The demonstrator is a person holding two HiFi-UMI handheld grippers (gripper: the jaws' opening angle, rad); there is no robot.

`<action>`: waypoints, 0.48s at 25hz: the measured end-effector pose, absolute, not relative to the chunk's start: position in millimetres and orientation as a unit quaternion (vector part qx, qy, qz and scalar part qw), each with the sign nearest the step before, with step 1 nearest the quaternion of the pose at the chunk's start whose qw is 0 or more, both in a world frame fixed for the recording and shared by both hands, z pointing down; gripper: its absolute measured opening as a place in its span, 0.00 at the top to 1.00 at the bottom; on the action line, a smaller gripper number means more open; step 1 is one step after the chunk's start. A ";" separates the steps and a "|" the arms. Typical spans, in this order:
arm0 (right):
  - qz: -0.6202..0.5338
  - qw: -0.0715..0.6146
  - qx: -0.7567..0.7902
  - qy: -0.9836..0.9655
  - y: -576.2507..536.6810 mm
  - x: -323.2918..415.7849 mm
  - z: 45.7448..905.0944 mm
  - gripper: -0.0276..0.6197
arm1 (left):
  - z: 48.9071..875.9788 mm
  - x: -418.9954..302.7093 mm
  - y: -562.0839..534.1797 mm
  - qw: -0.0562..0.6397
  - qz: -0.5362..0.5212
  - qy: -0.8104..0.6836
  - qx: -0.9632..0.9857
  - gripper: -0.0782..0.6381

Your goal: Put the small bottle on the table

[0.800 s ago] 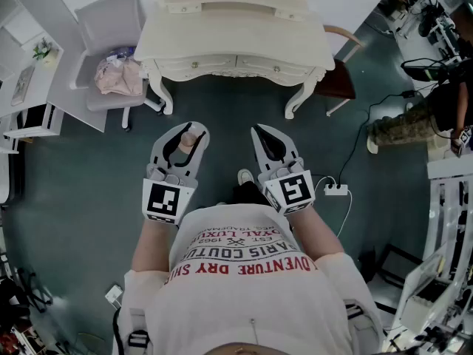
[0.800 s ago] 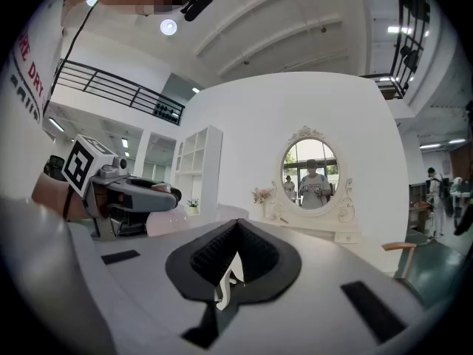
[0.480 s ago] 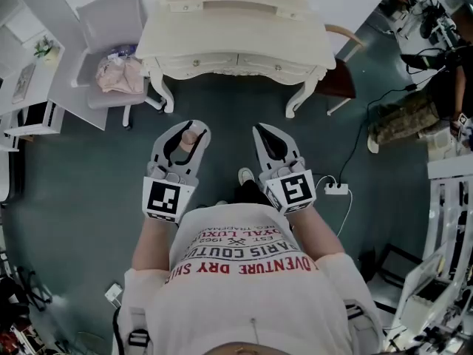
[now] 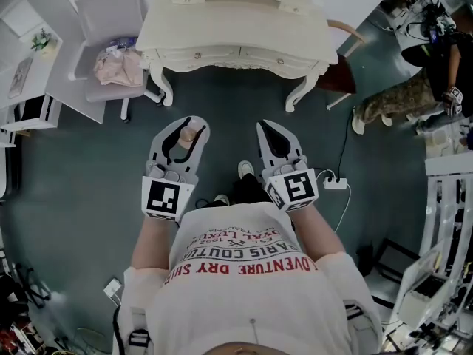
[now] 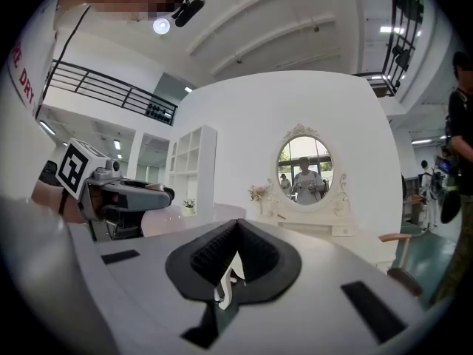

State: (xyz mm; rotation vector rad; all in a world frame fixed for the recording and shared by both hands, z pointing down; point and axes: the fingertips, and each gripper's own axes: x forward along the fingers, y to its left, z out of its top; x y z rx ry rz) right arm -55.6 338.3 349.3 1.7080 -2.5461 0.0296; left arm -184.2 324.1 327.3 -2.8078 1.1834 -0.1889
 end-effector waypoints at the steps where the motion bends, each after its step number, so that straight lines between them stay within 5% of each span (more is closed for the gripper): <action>1: 0.010 0.039 0.557 -0.830 335.2 -56.5 350.9 0.96 | 329.0 -185.5 321.9 0.042 -0.064 0.388 -0.919 0.70; 12: 0.025 0.044 0.544 -0.837 258.8 -36.3 373.2 0.96 | 350.4 -169.1 254.2 0.043 -0.088 0.406 -0.909 0.70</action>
